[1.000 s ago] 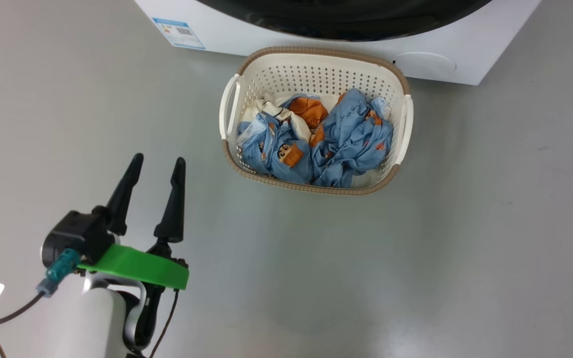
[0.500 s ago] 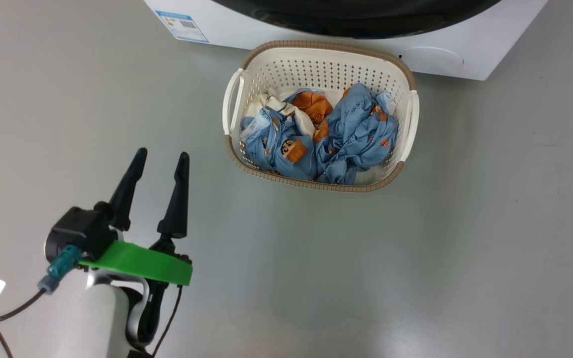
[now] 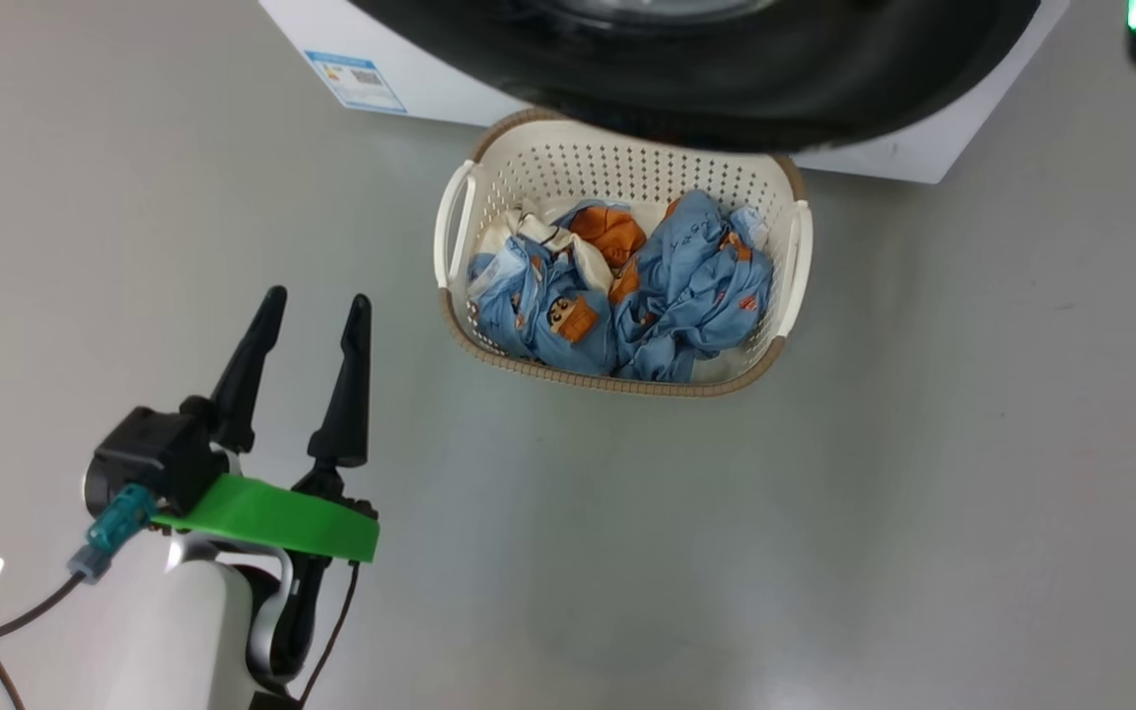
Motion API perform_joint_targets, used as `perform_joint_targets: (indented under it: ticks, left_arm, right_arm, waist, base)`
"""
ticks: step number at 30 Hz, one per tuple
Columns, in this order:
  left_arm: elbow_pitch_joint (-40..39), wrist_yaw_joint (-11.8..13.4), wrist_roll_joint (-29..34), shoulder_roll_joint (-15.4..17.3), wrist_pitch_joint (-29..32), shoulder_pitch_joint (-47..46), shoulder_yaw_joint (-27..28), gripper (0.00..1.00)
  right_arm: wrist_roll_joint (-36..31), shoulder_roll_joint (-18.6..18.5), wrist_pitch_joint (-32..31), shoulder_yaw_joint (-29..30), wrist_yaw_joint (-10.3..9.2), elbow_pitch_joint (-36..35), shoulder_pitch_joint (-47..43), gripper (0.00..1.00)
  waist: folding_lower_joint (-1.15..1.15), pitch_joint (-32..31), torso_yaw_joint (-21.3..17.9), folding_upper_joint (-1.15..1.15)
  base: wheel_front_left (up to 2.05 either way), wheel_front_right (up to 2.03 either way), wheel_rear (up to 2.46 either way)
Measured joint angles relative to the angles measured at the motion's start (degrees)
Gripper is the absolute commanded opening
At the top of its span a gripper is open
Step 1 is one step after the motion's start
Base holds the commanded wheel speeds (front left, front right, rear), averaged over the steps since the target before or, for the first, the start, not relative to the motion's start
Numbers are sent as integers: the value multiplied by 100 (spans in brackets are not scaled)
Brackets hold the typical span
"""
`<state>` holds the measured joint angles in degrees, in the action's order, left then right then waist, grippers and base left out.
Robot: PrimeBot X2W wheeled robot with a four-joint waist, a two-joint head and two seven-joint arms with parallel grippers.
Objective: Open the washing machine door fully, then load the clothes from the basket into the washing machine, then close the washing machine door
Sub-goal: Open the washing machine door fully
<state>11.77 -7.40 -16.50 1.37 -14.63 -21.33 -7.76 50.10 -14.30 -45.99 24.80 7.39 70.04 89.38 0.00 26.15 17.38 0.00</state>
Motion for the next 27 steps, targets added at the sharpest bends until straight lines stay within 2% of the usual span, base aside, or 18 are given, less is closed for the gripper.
perform_joint_targets:
  ticks: [9, 20, 24, 27]
  left_arm:
    - [-66, 0, 1, 63, 0, 38, 15, 100]
    - [-73, 0, 2, 176, 0, 154, 51, 100]
    - [-73, 0, 2, 198, 0, 181, 53, 100]
    - [-70, 0, 2, 204, 0, 230, 43, 100]
  right_arm:
    - [326, 304, -1128, 67, 0, -604, -770, 0]
    - [402, 901, -2752, 194, 0, -1925, -1925, 0]
    - [444, 1006, -3417, 155, 0, -2529, -2383, 0]
    - [946, 982, -3688, -174, 0, -2867, -2725, 0]
  waist:
    - [0, -218, -79, 0]
    - [0, -520, -173, 0]
    - [0, -623, -183, 0]
    - [0, -695, -173, 0]
  base:
    - [0, 0, 0]
    - [0, 0, 0]
    - [0, 0, 0]
    - [0, 0, 0]
